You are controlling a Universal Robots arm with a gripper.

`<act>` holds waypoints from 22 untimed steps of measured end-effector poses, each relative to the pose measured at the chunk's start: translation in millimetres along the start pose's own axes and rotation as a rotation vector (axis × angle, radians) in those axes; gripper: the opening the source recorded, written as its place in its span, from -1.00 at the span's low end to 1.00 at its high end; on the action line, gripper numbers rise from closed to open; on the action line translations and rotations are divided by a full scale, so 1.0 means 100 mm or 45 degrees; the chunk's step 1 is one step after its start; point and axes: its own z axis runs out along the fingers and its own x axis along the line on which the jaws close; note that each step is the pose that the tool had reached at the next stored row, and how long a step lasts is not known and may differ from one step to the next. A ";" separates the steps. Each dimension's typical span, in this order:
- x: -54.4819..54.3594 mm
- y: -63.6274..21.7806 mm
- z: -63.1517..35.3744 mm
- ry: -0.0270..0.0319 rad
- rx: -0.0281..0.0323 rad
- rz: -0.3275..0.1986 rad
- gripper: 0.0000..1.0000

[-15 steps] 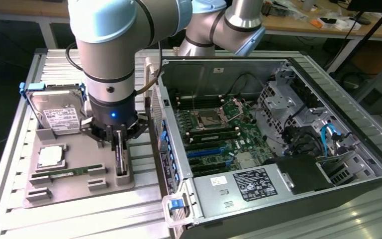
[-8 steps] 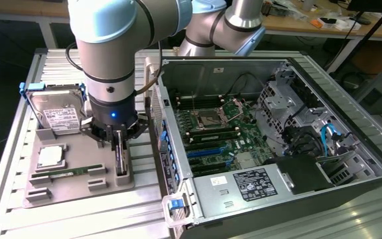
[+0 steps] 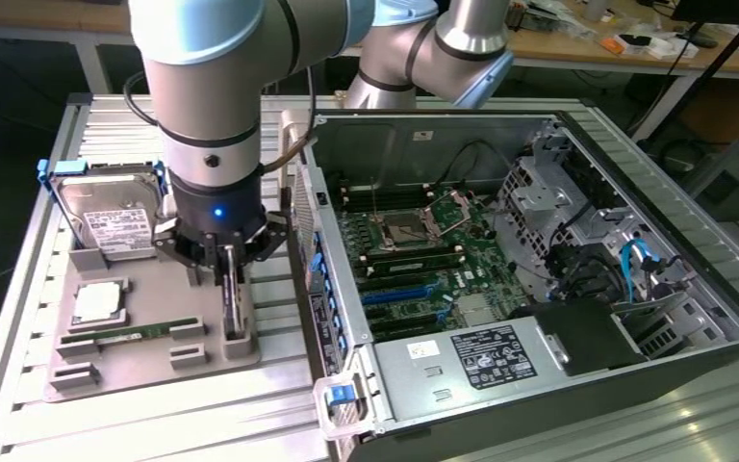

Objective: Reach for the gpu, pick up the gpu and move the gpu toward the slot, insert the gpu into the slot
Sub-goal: 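Pick up the gpu and move the gpu toward the slot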

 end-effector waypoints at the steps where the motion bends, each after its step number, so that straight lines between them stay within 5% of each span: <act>1: 0.00 0.001 -0.020 0.0000 0.0000 0.000 -0.45; 9: 0.00 0.004 -0.187 0.0002 0.0000 0.000 -0.45; 16: 0.00 0.045 -0.217 0.0000 -0.0002 0.000 -0.45; 22: 0.00 0.049 -0.233 0.0003 -0.0120 0.000 -0.45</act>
